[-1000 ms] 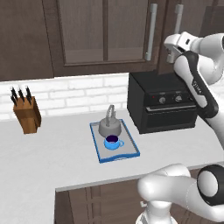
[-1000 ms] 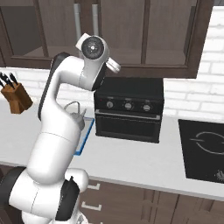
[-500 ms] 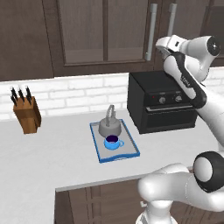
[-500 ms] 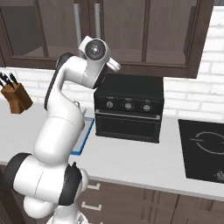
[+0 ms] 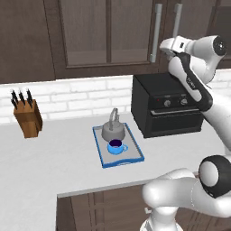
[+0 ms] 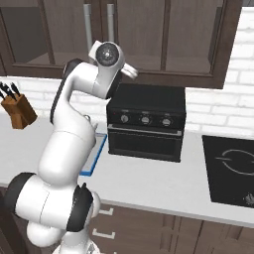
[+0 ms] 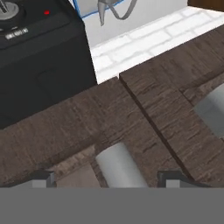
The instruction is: Pick the kettle from the counter and place it on the tray. Then pick the mug from the cabinet and place it on the tray. Then close the cabinet doors.
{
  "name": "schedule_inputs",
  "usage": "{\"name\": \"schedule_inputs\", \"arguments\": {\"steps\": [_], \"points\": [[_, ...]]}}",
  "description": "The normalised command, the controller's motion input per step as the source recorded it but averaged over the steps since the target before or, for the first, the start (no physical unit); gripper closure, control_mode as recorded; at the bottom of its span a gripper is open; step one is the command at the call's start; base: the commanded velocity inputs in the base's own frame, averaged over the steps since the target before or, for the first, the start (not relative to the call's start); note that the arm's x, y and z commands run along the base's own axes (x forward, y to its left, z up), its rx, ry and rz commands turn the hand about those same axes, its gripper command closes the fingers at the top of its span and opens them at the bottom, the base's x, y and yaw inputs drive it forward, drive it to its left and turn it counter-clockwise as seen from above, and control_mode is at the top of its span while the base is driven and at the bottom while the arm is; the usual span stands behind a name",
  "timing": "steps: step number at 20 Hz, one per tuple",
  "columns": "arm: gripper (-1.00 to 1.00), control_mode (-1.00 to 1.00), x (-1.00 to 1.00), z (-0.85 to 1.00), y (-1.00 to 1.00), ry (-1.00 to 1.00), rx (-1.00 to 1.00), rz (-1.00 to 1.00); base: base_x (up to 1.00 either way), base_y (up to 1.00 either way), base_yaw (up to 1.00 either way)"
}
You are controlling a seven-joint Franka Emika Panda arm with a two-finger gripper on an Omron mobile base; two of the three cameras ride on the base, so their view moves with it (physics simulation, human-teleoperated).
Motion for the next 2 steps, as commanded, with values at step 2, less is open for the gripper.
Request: {"name": "schedule_inputs", "arguments": {"steps": [2], "points": [[-1.00,-1.00,0.53,-0.24,0.00,0.02,0.00,0.00,0.00,0.00,0.00]]}}
